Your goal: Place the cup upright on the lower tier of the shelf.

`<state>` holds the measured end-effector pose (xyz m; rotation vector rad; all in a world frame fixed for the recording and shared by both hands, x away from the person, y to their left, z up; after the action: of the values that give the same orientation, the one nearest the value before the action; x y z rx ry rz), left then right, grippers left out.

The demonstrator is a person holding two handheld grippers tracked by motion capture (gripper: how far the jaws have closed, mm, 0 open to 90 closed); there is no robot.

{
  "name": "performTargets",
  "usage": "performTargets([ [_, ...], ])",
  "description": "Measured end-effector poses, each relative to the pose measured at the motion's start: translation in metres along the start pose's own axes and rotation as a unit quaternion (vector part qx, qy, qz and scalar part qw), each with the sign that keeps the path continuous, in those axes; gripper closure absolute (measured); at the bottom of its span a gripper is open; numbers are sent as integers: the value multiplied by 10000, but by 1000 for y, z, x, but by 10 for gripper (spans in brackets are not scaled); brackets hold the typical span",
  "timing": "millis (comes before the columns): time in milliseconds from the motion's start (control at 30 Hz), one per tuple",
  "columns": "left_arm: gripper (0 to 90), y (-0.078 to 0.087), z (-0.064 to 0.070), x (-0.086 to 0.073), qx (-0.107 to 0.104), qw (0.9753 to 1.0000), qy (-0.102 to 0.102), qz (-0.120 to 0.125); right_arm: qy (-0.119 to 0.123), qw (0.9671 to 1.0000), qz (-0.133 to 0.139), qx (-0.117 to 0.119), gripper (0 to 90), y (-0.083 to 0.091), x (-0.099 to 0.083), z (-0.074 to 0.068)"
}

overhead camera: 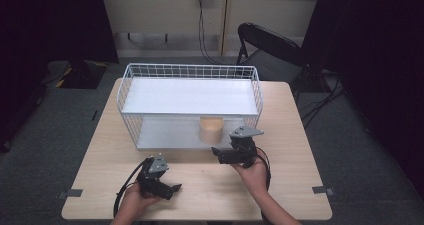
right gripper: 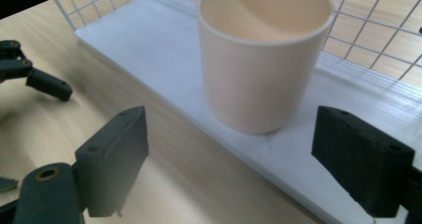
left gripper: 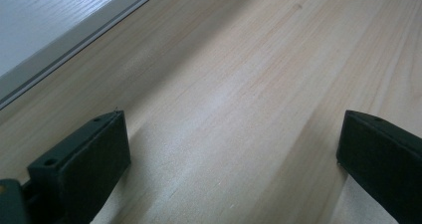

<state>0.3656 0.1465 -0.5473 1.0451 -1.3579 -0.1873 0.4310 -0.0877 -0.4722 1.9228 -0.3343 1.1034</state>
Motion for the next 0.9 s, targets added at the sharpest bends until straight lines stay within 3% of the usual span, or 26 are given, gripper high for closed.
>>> performTargets([
  [900, 0, 0, 0, 0, -1, 10000, 0, 2, 307, 9986, -197, 386, 147, 28, -27, 14],
])
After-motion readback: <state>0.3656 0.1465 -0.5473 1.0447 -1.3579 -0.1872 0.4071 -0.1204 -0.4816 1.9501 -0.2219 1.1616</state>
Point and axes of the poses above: each handheld gripper's, and its own axes: y roughly backward along the jaws, x roughly out of its top, z roughly to its right, the point moved 6 cm from there along -y, roughly forward along the jaws, and after that the axes turned 12 degrees about -y, right-handed, at the moved point
